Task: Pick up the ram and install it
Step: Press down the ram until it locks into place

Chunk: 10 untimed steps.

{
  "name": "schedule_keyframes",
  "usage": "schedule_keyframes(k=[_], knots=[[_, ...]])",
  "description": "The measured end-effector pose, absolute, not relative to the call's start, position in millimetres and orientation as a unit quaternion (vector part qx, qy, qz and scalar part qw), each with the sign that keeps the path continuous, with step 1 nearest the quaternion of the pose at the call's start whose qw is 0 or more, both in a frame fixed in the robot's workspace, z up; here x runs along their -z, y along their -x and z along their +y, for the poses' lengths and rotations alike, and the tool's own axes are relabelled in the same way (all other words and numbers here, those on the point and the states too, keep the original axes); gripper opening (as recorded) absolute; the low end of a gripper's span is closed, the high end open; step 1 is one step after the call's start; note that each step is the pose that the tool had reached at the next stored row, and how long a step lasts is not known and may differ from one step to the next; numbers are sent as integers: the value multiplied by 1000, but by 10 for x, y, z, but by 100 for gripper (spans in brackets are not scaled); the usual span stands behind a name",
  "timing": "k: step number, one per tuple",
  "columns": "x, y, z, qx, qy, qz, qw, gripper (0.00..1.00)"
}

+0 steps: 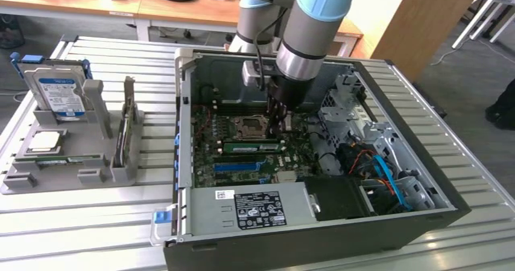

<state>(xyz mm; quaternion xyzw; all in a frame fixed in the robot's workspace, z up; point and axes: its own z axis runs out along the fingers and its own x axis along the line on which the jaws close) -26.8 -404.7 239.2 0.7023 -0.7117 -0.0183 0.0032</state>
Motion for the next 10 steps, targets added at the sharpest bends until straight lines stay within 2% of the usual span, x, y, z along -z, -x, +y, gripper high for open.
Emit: schedule_keyframes(k=[10], knots=[[-2391, 416, -4010, 18, -702, -712, 3, 11]])
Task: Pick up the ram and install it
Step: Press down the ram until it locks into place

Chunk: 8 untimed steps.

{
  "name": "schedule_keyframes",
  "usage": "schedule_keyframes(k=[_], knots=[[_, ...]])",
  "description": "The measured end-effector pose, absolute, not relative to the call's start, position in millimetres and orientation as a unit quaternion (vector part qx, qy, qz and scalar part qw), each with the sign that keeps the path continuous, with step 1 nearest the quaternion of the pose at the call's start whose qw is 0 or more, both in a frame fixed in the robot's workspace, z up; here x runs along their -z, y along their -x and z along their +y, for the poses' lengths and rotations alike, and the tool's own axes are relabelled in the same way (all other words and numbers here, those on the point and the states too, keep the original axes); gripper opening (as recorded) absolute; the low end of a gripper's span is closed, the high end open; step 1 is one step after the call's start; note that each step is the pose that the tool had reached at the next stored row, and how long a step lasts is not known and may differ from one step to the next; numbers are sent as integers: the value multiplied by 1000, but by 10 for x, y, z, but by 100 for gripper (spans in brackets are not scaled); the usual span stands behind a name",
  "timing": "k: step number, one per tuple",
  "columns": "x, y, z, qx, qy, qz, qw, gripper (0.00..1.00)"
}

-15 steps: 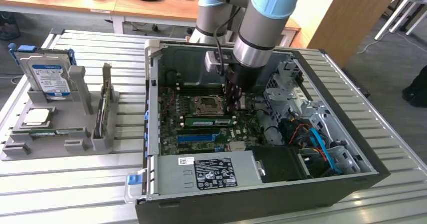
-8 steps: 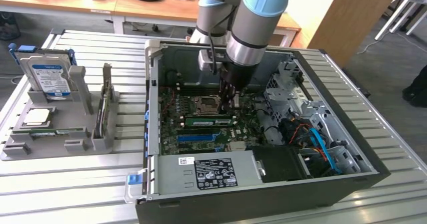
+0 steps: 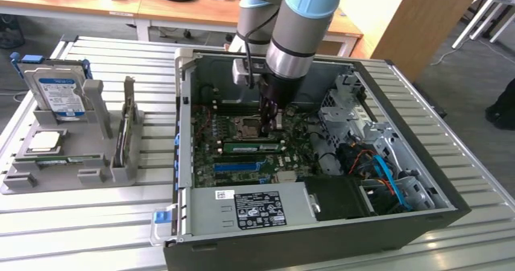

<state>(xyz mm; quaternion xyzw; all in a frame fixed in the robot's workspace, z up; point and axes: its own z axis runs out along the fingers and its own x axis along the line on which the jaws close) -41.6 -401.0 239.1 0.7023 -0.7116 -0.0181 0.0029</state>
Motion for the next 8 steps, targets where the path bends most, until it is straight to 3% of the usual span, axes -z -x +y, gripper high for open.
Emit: schedule_keyframes(k=[8], knots=[[-2391, 552, -4000, 18, -702, -712, 3, 11]])
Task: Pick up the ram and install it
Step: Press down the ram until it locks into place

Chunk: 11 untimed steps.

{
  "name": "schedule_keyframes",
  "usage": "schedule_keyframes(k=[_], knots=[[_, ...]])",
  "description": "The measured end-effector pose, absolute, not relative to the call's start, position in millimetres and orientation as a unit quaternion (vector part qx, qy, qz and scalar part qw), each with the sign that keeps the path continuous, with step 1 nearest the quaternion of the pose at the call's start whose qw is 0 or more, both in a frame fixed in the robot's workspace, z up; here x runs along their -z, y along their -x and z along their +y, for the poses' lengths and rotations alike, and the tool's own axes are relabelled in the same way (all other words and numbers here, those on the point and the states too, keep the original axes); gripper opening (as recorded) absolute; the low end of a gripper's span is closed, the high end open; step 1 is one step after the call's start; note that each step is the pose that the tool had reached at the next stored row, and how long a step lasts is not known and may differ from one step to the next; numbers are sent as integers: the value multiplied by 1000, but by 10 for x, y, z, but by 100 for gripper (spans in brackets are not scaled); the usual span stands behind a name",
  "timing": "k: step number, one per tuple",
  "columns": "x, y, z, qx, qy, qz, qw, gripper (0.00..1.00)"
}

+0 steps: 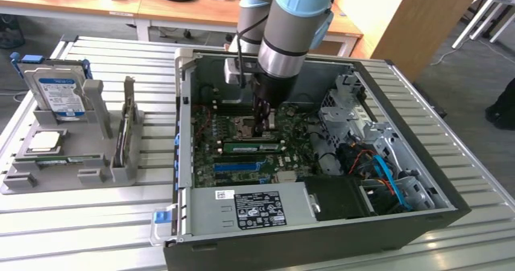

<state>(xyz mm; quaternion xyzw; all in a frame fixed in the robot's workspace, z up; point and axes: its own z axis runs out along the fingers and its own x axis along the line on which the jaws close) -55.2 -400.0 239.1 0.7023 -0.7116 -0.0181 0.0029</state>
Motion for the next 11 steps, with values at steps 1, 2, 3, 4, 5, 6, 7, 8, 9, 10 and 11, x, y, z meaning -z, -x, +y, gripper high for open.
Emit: schedule_keyframes(k=[1, 2, 3, 4, 5, 6, 7, 8, 9, 10, 11], knots=[[-2391, 573, -4000, 18, -702, -712, 3, 11], [-2391, 592, -3999, 18, -702, -712, 3, 11], [-2391, 611, -3999, 18, -702, -712, 3, 11], [-2391, 627, -3999, 18, -702, -712, 3, 11], [-2391, 642, -3999, 18, -702, -712, 3, 11], [-2391, 654, -3999, 18, -702, -712, 3, 11], [-2391, 666, -3999, 18, -702, -712, 3, 11], [-2391, 676, -3999, 18, -702, -712, 3, 11], [-2391, 686, -3999, 18, -702, -712, 3, 11], [-2392, 696, -3999, 18, -702, -712, 3, 11], [-2391, 706, -3999, 18, -702, -712, 3, 11]])
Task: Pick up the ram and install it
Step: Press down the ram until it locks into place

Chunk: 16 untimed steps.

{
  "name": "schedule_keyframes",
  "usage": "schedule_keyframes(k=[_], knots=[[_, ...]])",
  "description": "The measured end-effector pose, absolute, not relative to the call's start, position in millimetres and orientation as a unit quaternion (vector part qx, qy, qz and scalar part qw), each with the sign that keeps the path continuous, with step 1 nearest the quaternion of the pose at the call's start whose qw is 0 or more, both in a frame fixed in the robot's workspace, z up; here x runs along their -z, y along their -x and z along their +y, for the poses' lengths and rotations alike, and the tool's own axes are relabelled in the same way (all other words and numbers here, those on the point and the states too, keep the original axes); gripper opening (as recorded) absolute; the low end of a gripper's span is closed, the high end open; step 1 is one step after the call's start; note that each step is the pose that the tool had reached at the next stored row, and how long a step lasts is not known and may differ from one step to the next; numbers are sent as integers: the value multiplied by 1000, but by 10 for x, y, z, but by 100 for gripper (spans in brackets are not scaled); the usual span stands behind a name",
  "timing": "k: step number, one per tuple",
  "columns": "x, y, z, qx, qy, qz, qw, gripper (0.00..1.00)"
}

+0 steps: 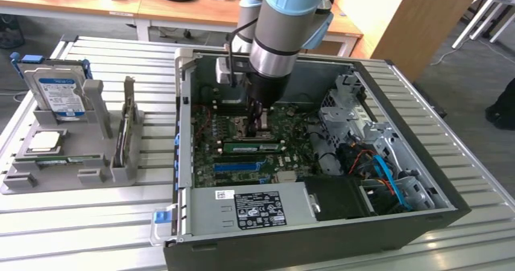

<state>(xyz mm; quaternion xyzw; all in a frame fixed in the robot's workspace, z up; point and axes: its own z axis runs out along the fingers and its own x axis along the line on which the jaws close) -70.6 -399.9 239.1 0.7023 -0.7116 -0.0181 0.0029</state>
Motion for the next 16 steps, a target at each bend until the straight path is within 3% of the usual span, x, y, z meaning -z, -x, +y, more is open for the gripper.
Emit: schedule_keyframes(k=[16], knots=[[-2392, 802, -4027, 18, -702, -712, 3, 11]])
